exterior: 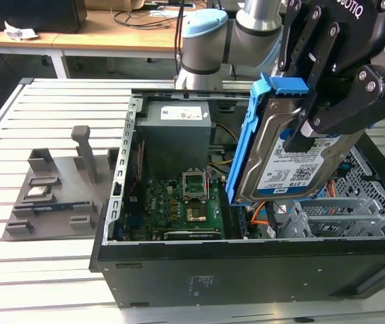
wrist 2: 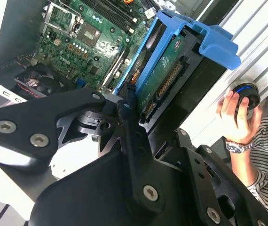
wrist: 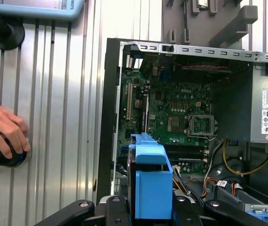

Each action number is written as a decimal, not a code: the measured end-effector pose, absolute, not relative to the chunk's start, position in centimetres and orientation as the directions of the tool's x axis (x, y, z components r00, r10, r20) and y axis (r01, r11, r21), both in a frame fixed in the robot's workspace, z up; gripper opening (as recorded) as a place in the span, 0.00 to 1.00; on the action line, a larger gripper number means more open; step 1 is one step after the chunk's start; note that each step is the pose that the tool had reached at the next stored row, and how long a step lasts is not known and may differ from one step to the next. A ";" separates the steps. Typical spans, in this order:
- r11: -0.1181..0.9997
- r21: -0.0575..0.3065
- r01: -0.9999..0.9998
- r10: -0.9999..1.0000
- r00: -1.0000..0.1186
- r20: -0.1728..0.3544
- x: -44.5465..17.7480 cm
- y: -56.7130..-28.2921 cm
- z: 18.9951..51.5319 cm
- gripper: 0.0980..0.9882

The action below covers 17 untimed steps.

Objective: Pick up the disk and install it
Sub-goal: 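Pick up the disk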

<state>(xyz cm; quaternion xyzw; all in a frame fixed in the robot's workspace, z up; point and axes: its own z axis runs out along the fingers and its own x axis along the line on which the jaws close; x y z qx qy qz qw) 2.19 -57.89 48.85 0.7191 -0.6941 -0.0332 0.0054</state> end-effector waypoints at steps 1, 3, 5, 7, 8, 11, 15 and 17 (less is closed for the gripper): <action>-0.036 0.054 -0.998 -0.999 0.034 -0.040 2.2 -57.9 48.8 0.30; -0.037 0.054 -0.998 -0.999 0.034 -0.040 2.2 -57.9 48.8 0.30; -0.037 0.054 -0.998 -0.999 0.034 -0.040 2.3 -57.9 48.8 0.30; -0.037 0.054 -0.998 -0.999 0.034 -0.040 2.5 -57.9 48.8 0.30; -0.036 0.054 -0.998 -0.999 0.034 -0.040 2.6 -57.9 48.8 0.30; -0.037 0.054 -0.998 -0.999 0.034 -0.040 3.0 -57.9 48.8 0.30; -0.036 0.054 -0.998 -0.999 0.034 -0.040 3.4 -57.9 48.8 0.30; -0.036 0.054 -0.998 -0.999 0.034 -0.040 3.6 -57.9 48.8 0.30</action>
